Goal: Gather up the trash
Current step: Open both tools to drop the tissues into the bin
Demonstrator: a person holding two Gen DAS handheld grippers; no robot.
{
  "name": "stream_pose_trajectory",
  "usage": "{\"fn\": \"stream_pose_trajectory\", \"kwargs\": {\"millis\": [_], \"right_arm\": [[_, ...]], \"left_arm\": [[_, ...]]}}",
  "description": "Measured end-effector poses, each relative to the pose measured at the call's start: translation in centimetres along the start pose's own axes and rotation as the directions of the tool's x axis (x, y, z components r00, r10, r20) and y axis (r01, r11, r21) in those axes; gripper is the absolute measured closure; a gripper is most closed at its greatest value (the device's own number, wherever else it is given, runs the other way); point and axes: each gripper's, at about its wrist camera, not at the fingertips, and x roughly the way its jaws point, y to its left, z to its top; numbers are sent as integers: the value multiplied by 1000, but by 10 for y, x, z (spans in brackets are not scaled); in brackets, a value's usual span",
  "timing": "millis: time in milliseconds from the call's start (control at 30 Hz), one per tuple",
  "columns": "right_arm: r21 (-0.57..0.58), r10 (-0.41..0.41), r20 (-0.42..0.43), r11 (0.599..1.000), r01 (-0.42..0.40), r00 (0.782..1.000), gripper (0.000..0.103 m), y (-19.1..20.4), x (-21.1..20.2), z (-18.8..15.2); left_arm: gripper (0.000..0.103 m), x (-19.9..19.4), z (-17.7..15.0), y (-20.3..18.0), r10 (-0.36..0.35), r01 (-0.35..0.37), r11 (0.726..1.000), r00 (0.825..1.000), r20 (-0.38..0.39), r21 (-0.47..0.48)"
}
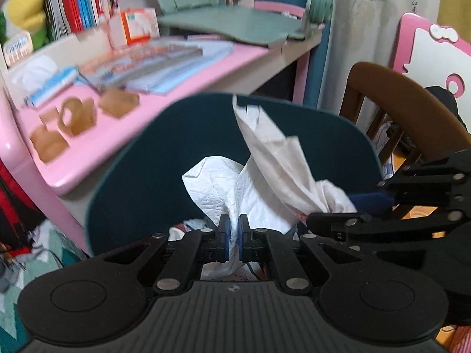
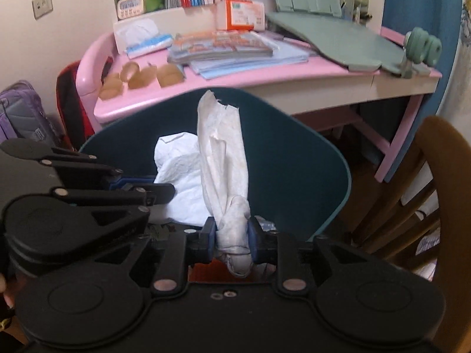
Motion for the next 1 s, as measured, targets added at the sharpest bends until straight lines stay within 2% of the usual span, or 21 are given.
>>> {"fn": "stream_pose_trajectory", "kwargs": {"millis": [67,233,433,767,867,933,1000], "right_arm": [[-12,-10,-20,1000,10,1000,73,1,2,0],[-30,-24,-33,999,23,999,71,4,2,-1],[-19,-49,-27,999,48,998,64,5,-4,-4],[8,-56,27,998,56,998,61,10,-25,-12],[14,-61,56,998,60,997,60,12,-36,-14],[21,-64,78,998,63,995,60,12,-45,-15],[30,-57,94,998,54,994,60,12,-53,-16]], "left_arm": [[98,6,-1,3,-14,14,1000,1000,-24,-20],[97,17,-3,9,-42,39,998,998,-56,-42],[96,18,-4,10,-49,47,998,998,-50,-35],[90,2,-6,12,-81,80,996,997,-4,-43],[74,-7,-7,12,-84,85,995,996,19,-51],[51,-14,-8,12,-79,81,996,996,42,-48],[38,-22,-8,11,-65,68,997,996,69,-43]]}}
